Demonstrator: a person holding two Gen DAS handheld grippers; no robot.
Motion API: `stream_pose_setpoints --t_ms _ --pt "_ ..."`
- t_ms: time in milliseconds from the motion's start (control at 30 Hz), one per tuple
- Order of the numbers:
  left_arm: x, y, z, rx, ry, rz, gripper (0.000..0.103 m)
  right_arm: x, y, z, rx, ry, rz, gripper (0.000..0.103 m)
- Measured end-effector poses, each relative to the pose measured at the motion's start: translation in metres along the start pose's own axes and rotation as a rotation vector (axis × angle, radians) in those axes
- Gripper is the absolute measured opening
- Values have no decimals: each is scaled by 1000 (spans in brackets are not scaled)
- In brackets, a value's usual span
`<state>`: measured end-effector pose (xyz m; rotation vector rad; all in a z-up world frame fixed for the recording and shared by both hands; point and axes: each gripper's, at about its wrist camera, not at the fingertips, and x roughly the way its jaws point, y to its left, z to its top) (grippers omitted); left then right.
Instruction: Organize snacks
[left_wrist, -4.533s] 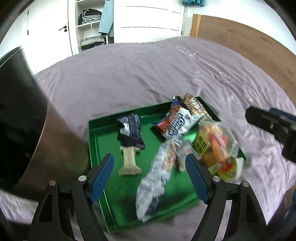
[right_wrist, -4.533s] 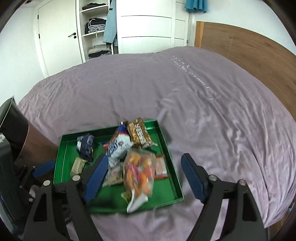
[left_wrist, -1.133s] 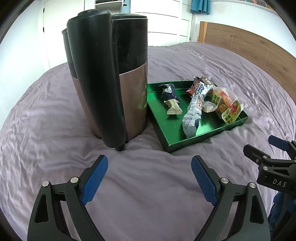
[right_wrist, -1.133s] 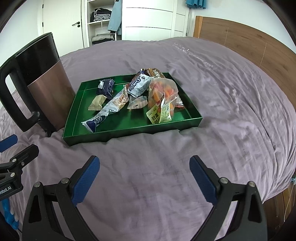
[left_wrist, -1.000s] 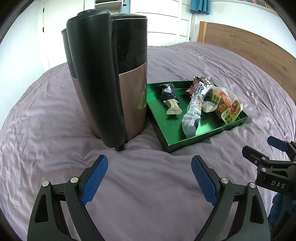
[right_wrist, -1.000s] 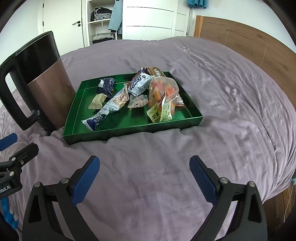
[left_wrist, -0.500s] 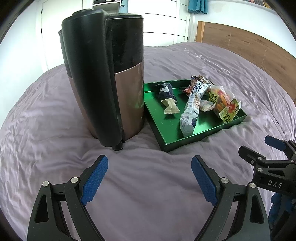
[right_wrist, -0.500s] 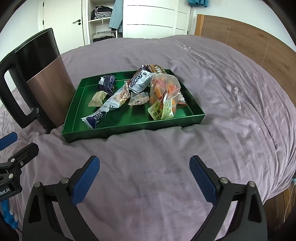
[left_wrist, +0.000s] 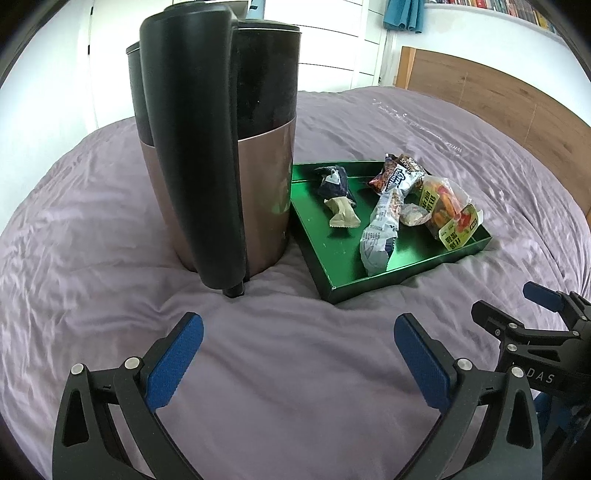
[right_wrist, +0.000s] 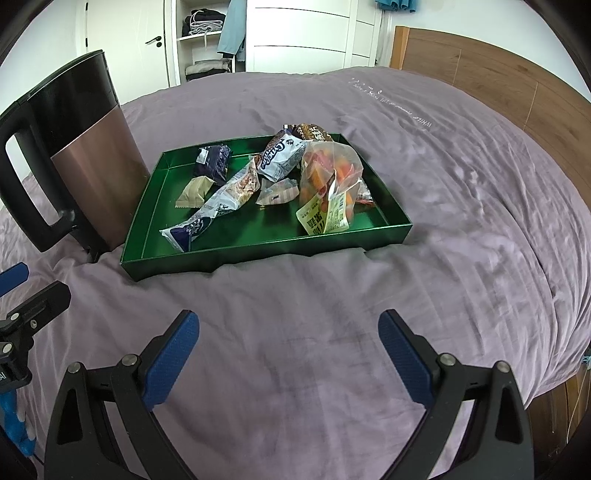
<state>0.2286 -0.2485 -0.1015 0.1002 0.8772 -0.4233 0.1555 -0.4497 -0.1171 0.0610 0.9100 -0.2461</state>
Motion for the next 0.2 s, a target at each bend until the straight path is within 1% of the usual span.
stream_pose_setpoints --t_ms 200 --pt "1 -4 1 14 -5 8 102 2 -2 -1 2 1 1 103"
